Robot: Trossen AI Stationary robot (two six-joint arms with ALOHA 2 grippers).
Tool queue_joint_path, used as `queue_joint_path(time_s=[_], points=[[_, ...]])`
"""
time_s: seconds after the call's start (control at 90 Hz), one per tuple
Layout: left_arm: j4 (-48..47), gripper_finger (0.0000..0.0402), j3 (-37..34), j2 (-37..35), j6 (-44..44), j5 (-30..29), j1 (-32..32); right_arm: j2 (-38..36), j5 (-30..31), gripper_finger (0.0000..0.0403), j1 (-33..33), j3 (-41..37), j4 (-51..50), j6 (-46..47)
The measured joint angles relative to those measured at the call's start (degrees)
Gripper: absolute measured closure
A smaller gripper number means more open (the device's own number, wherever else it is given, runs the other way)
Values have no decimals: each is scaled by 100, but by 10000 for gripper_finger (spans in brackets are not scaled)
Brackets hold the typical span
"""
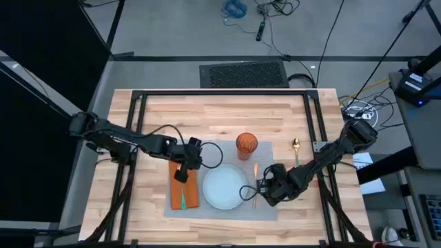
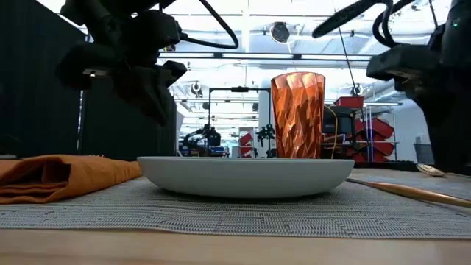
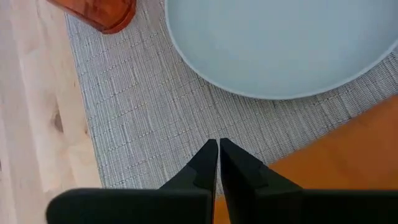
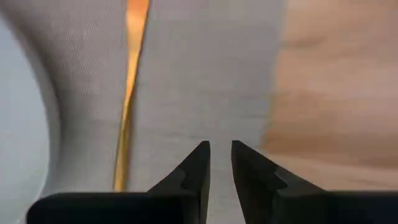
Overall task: Set table place
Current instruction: Put the green spoon to the right of the gold table knife on the gray placemat
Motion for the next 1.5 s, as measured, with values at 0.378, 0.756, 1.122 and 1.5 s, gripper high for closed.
queue_joint_path(time_s=[0.378, 0.756, 1.122, 1.5], points=[[2, 398, -1, 0, 0, 0, -23, -506, -371, 338, -523, -4, -2368, -128], [-6, 398, -1, 0, -9, 0, -36, -536, -609, 243, -1242, -745, -2166, -439], [-129, 398, -1, 0, -7, -3, -174, -537, -535, 265, -1370, -1482, -1418, 64], [-31, 398, 0, 0, -4, -3, -172, -1314, -508, 285, -1368, -2086, -603, 230]])
